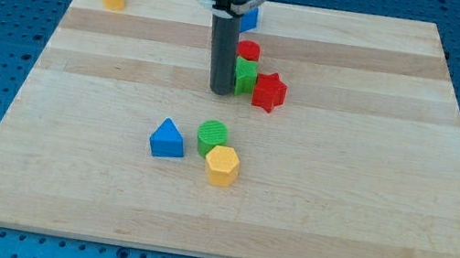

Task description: Move the red blocks and green star towards the top right side of the board

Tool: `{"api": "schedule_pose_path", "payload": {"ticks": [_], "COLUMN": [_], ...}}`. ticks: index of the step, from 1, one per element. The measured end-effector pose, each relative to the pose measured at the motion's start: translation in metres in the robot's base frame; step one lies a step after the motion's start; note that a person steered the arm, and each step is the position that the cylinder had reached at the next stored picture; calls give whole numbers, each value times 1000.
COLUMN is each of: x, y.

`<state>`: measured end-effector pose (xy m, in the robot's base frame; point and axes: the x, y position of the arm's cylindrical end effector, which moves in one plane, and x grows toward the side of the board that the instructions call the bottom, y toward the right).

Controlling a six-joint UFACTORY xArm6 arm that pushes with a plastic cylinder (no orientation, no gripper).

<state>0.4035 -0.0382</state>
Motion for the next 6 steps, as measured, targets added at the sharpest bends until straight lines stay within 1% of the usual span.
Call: {"api": "schedule_pose_path", "payload": {"ticks": [1, 2, 3, 4, 5, 6], "x": [8, -18, -12, -7, -19, -52], "y": [2, 51, 44, -13, -26, 34]}}
